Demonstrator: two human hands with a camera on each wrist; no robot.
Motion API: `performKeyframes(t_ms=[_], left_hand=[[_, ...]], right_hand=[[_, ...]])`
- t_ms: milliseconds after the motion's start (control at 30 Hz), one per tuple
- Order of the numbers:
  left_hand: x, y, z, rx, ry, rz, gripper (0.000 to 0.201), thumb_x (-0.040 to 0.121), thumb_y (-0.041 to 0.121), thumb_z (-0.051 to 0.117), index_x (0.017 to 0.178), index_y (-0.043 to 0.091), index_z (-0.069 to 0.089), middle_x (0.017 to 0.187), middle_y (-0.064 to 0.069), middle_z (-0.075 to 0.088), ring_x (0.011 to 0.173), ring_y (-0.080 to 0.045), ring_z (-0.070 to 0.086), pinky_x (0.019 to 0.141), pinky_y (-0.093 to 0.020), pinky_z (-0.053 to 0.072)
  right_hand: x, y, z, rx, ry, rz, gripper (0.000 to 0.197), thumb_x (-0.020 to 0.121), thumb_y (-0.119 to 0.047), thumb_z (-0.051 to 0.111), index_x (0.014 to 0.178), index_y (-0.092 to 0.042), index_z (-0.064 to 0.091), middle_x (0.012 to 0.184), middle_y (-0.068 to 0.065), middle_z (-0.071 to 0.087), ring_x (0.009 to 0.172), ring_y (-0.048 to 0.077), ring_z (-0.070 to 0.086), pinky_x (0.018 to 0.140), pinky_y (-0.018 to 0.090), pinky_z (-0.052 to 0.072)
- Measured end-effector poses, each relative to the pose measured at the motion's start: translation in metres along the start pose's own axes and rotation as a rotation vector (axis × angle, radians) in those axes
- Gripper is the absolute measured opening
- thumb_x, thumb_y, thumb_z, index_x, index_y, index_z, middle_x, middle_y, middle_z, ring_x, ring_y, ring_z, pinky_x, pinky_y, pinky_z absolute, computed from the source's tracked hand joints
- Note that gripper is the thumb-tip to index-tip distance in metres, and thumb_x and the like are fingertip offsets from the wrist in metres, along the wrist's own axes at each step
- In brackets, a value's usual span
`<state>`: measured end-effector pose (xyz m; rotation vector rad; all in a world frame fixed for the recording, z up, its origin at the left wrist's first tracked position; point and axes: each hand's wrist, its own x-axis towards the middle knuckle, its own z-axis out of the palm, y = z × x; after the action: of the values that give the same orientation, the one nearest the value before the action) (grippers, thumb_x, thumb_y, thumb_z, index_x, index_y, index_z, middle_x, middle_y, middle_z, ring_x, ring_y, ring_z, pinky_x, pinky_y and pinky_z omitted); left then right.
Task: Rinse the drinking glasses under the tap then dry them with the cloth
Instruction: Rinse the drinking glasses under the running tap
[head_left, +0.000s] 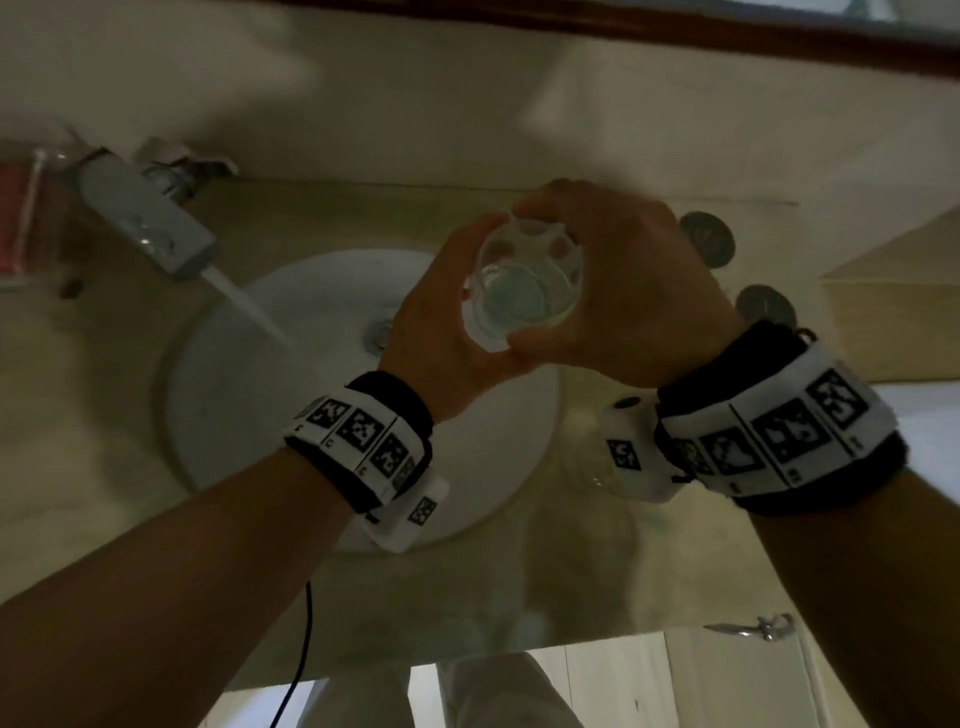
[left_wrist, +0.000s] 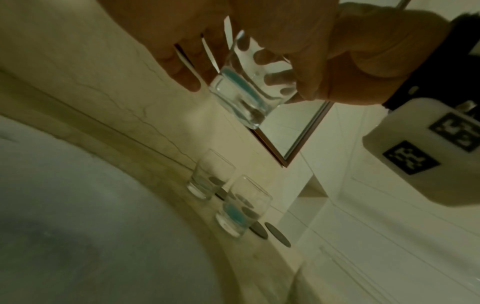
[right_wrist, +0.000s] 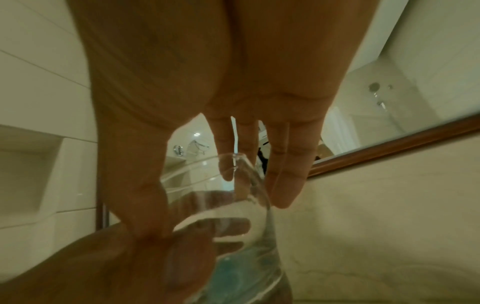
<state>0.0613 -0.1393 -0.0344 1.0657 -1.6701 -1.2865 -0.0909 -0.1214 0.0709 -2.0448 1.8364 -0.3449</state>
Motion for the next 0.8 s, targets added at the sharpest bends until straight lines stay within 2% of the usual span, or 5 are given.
performKeyframes(t_ms=[67,200,367,600,800], left_hand=[[-0.006,-0.008,-0.02,-0.07,0.046,-0.049,0.088,0.062,0.034,0.088,0.138,0.022,0.046,0.12,0.019,0.063,0.113,-0.007,0.062,0.095,-0.038,0.055],[-0.025,-0.033,-0.06,-0.014,0.114,-0.14,0.084,0.059,0.044,0.086,0.132,0.032,0.045,0.115,0.02,0.064,0.108,0.003,0.062,0.088,-0.018,0.052],[-0.049,-0.084,-0.093,-0.092,0.221,-0.33,0.082,0.054,0.043,0.088,0.125,0.032,0.049,0.119,0.011,0.063,0.113,-0.01,0.064,0.094,-0.043,0.056],[-0.045,-0.122,-0.128,-0.191,0.416,-0.496,0.097,0.044,0.033,0.091,0.128,0.017,0.047,0.132,-0.005,0.05,0.119,-0.023,0.057,0.094,-0.042,0.056],[-0.038,-0.135,-0.136,-0.081,0.402,-0.478,0.082,0.059,0.03,0.092,0.127,0.018,0.048,0.125,-0.001,0.056,0.116,-0.02,0.057,0.1,-0.048,0.051]], right_hand=[[0.012,-0.018,0.015,0.029,-0.039,-0.004,0.08,0.059,-0.049,0.085,0.129,-0.028,0.052,0.117,-0.009,0.062,0.101,0.012,0.059,0.085,0.033,0.052],[0.037,-0.045,0.054,0.081,-0.159,0.013,0.09,0.059,-0.055,0.085,0.136,-0.028,0.046,0.118,-0.015,0.059,0.098,0.007,0.057,0.083,0.029,0.053],[0.059,-0.072,0.1,0.116,-0.337,-0.013,0.094,0.065,-0.051,0.086,0.143,-0.023,0.041,0.135,-0.007,0.057,0.114,0.013,0.058,0.094,0.031,0.051],[0.078,-0.088,0.13,0.083,-0.407,0.01,0.083,0.078,-0.052,0.076,0.146,-0.02,0.04,0.139,-0.007,0.054,0.12,0.009,0.055,0.086,0.016,0.038],[0.094,-0.097,0.143,0.073,-0.429,0.044,0.076,0.081,-0.048,0.076,0.144,-0.019,0.044,0.135,-0.004,0.057,0.116,0.011,0.057,0.082,0.018,0.04]])
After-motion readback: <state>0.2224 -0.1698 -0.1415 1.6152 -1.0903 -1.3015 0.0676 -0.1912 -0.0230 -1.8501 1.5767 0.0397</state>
